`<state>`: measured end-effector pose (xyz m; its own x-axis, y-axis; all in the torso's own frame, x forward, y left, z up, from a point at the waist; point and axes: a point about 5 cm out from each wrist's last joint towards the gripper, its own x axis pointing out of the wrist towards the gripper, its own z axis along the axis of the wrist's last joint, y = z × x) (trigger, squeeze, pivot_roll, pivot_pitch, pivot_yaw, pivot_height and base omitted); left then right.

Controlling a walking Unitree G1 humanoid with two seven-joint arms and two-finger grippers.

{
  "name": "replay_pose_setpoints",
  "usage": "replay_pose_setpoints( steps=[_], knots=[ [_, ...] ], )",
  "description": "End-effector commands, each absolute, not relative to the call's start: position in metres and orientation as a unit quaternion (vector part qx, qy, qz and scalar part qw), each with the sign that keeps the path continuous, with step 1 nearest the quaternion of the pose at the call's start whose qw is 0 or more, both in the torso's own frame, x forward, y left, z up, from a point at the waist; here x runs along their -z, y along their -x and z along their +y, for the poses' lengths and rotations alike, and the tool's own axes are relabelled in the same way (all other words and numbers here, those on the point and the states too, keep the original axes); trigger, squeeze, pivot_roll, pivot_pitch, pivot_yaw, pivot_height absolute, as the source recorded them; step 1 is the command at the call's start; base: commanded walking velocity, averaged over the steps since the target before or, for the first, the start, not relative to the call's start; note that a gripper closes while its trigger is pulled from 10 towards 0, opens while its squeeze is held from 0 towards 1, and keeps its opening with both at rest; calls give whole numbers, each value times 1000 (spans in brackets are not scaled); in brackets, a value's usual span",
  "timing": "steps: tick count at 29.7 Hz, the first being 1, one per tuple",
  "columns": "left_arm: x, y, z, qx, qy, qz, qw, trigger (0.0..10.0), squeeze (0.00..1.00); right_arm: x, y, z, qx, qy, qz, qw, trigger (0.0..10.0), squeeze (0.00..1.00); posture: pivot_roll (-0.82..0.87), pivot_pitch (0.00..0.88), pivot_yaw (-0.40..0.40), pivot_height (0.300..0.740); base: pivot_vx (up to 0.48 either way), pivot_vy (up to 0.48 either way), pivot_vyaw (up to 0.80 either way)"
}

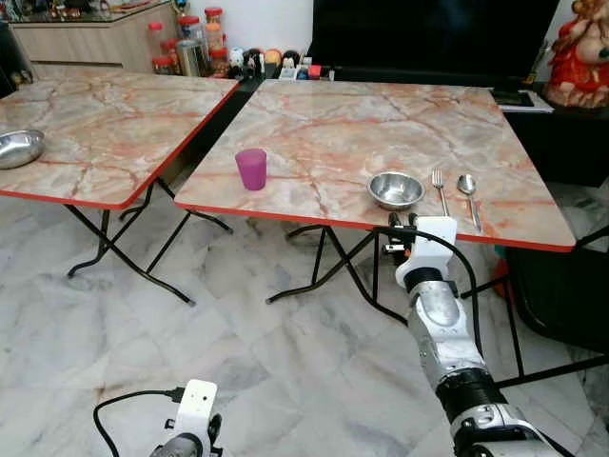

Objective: Setting the table

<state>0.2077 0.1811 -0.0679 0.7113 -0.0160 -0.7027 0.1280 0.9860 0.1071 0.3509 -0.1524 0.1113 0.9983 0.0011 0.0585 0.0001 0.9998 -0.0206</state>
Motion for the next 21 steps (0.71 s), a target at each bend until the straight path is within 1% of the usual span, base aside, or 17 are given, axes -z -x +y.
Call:
replay_pose_setpoints(
  steps=[1,5,9,14,21],
  knots=[
    [68,-208,186,29,-71,380,922,10000,0,-113,-352,-149,-4,7,-30,1000,10000,0,-82,0,-13,736,0,0,0],
    [68,-207,186,27,-70,381,922,10000,0,-113,-351,-148,-8,9,-32,999,10000,0,-79,0,-15,736,0,0,0],
    [69,-206,186,27,-70,382,921,10000,0,-113,-352,-147,-8,1,-30,1000,10000,0,-79,0,-15,736,248,0,0],
    [69,-206,185,28,-71,383,921,10000,0,-113,-353,-147,-7,-1,-29,1000,10000,0,-78,0,-16,736,283,0,-634],
    [68,-207,185,28,-71,382,921,10000,0,-114,-353,-147,-8,5,-31,999,10000,0,-81,0,-15,736,306,0,0]
  ],
)
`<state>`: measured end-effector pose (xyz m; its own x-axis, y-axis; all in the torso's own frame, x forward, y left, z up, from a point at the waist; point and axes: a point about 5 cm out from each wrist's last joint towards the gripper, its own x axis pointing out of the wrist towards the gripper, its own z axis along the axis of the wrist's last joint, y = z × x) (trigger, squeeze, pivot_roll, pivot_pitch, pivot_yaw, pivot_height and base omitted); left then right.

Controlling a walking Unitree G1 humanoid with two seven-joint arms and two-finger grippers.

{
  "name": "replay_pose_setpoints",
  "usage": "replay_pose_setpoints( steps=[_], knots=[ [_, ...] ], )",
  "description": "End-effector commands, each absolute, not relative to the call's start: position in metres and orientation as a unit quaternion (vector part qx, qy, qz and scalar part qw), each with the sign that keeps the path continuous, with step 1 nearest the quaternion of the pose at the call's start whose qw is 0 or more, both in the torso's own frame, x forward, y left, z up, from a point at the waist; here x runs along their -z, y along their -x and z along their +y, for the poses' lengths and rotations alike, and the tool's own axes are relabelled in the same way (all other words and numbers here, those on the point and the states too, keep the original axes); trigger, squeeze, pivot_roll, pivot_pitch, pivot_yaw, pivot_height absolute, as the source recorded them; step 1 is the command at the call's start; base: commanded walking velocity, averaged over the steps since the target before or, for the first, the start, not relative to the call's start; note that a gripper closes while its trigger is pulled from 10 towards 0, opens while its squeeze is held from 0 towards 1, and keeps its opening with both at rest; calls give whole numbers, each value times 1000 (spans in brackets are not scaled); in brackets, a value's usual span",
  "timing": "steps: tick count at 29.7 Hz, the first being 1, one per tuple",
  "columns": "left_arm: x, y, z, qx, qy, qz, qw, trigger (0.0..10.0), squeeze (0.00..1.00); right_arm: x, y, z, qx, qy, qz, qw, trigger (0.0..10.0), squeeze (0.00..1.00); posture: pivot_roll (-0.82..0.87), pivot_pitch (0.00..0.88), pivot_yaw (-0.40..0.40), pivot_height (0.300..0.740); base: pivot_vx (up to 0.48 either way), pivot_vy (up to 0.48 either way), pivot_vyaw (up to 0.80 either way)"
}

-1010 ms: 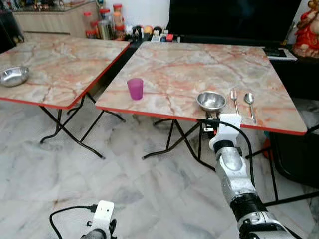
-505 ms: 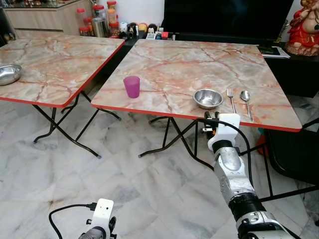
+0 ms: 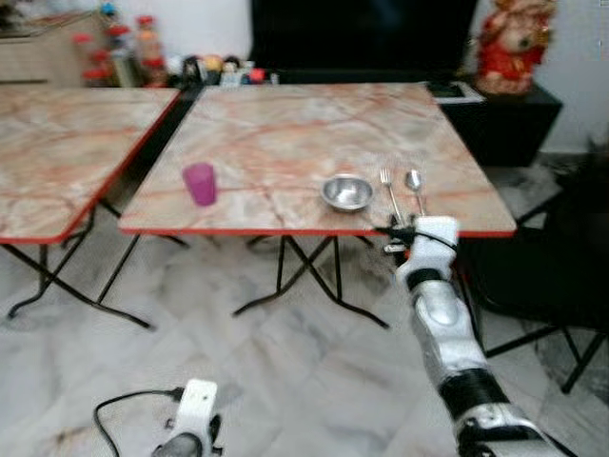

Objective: Setting the table

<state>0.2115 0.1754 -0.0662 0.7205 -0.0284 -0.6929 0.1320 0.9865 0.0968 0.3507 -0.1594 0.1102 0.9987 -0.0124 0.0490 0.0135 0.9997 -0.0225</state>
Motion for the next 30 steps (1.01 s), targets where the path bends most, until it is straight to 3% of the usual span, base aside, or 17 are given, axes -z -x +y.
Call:
replay_pose_setpoints(
  steps=[1,30],
  knots=[
    [68,-207,185,28,-72,382,921,10000,0,-114,-353,-147,-7,4,-31,999,10000,0,-81,0,-15,736,311,0,0],
    [69,-206,181,33,-71,382,921,10000,0,-116,-352,-144,-25,28,-41,998,10000,0,-79,0,-18,736,309,0,83]
  ],
)
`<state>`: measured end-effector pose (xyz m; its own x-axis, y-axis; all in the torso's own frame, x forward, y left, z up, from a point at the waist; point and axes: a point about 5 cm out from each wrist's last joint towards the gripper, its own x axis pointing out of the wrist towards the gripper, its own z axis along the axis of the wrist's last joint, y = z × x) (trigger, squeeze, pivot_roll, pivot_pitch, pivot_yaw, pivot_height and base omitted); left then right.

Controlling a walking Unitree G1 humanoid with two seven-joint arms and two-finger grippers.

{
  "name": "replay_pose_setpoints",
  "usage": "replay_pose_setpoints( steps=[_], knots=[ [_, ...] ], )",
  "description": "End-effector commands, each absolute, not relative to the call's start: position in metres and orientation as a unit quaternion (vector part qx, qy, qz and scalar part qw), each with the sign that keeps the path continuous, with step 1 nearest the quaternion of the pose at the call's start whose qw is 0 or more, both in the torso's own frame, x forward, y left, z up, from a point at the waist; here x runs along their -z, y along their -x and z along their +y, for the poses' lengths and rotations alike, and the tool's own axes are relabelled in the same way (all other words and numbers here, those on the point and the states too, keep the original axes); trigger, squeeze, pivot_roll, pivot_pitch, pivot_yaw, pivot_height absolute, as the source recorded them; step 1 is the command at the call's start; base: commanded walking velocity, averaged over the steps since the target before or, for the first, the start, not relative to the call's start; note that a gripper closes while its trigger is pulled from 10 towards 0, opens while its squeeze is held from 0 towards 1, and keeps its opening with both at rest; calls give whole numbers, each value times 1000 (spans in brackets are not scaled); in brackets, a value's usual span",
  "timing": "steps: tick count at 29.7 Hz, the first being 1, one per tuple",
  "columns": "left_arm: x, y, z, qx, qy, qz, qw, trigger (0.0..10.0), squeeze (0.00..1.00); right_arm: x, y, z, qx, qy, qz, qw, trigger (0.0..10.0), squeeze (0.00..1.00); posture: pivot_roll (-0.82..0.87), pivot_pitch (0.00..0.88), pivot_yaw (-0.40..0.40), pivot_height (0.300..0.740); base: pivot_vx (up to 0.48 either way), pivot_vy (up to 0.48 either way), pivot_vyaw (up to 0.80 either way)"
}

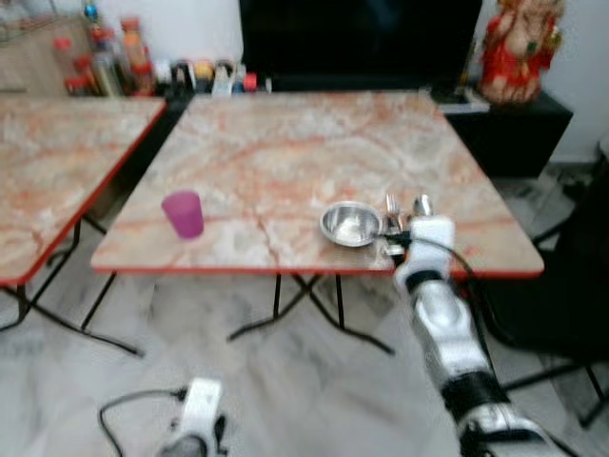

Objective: Setting the table

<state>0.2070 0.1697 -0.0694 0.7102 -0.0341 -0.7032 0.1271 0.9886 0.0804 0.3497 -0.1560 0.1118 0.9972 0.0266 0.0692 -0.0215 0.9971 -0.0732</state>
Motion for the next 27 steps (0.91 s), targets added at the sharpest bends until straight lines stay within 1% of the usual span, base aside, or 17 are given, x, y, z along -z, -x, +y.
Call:
replay_pose_setpoints(
  steps=[1,27],
  knots=[
    [69,-206,181,33,-71,382,921,10000,0,-116,-352,-144,-25,28,-41,998,10000,0,-79,0,-18,736,311,0,0],
    [70,-205,181,40,-71,385,919,10000,0,-117,-352,-143,-24,24,-43,998,10000,0,-80,0,-6,736,310,0,0]
  ],
)
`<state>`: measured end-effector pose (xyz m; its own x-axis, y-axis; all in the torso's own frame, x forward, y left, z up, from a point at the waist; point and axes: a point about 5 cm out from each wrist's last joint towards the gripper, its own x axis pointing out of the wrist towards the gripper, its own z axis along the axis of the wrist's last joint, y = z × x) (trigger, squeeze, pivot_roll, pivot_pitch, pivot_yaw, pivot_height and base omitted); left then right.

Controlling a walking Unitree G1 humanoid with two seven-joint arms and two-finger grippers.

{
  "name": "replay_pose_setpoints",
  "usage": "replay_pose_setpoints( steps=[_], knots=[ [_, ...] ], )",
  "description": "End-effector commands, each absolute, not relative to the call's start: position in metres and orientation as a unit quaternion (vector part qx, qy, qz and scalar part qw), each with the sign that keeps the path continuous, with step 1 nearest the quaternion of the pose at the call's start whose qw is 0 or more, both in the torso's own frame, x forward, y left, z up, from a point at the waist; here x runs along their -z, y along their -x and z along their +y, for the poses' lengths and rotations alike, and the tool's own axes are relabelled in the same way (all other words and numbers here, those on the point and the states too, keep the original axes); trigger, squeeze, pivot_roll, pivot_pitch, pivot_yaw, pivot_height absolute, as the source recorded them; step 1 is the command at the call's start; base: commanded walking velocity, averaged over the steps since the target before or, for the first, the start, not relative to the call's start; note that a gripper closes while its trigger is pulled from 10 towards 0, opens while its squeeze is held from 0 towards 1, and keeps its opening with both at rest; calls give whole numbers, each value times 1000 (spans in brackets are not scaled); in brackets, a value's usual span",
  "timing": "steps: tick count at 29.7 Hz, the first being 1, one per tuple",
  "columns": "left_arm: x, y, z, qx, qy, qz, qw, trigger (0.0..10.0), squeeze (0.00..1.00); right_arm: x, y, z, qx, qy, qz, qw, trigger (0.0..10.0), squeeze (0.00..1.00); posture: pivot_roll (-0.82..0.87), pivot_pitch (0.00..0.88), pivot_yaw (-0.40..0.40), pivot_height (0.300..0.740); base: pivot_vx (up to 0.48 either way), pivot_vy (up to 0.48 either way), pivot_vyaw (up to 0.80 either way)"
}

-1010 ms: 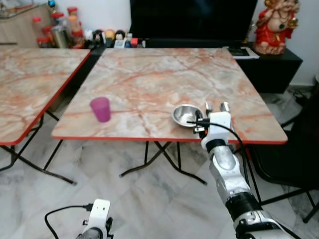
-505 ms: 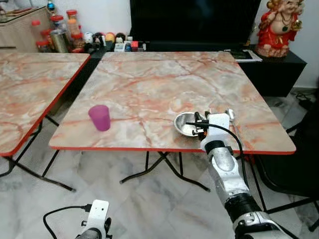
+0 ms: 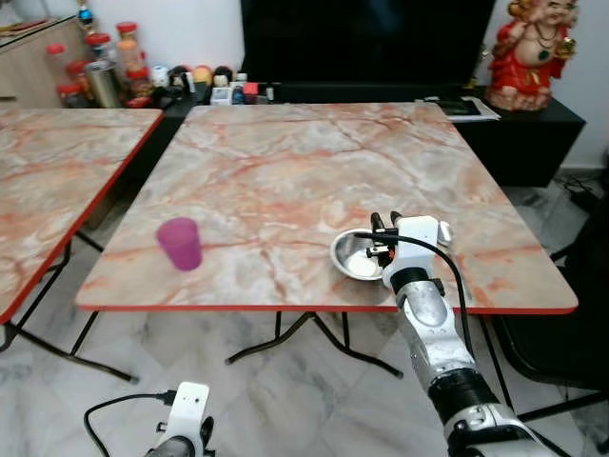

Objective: Setting the table

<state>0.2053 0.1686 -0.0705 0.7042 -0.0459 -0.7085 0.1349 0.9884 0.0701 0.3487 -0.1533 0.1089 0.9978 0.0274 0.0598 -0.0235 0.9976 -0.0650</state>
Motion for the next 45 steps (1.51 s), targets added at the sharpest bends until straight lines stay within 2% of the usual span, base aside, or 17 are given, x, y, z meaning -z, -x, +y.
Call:
replay_pose_setpoints(
  steps=[1,9,10,11,24,25,27,28,31,33,45],
  knots=[
    [70,-205,181,40,-71,384,920,10000,0,-116,-352,-143,-23,24,-43,998,10000,0,-80,0,-6,736,266,0,0],
    [70,-205,182,40,-72,384,920,10000,0,-109,-347,-145,-13,19,-34,999,10000,0,-83,0,0,736,0,0,0],
    [70,-204,182,41,-72,385,919,10000,0,-109,-346,-146,-9,15,-33,999,10000,996,-83,0,2,736,0,0,0],
    [70,-204,182,42,-73,385,919,10000,0,-108,-346,-147,-5,11,-32,999,10000,1000,-83,0,3,736,0,0,0],
    [74,-196,188,47,-78,397,913,10000,0,-99,-344,-152,31,-3,0,1000,10000,1000,-81,0,26,736,0,0,0],
    [73,-196,190,46,-78,397,913,10000,0,-97,-344,-152,39,-7,10,999,10000,671,-82,0,30,736,0,0,0],
    [73,-197,190,46,-79,397,913,10000,0,-96,-345,-152,43,-8,15,999,10000,671,-82,0,30,736,0,0,0],
    [73,-197,191,46,-79,396,914,10000,0,-95,-346,-152,46,-12,24,999,10000,0,-83,0,31,736,0,0,0],
    [72,-198,191,48,-81,395,914,10000,0,-91,-351,-154,66,-25,61,996,10000,0,-82,0,31,736,0,0,0],
    [72,-199,190,48,-80,394,914,10000,0,-89,-356,-158,88,-63,101,989,10000,0,-79,0,27,736,0,0,0],
    [73,-197,187,43,-70,395,915,10000,0,-93,-368,-147,70,-126,153,978,10000,0,-62,0,6,736,0,0,0]
  ],
)
